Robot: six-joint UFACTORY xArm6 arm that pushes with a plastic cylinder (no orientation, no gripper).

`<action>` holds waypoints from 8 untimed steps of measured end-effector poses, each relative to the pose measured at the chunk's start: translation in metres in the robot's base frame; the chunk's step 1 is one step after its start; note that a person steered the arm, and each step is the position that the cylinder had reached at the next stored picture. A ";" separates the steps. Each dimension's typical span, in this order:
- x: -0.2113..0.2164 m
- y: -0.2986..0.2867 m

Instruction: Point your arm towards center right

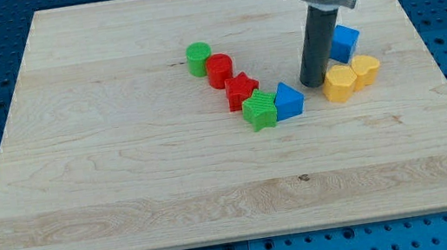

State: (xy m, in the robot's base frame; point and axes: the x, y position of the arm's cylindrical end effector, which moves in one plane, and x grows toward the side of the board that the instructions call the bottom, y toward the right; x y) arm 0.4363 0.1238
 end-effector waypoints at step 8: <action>-0.171 0.058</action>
State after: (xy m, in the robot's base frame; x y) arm 0.2649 0.1813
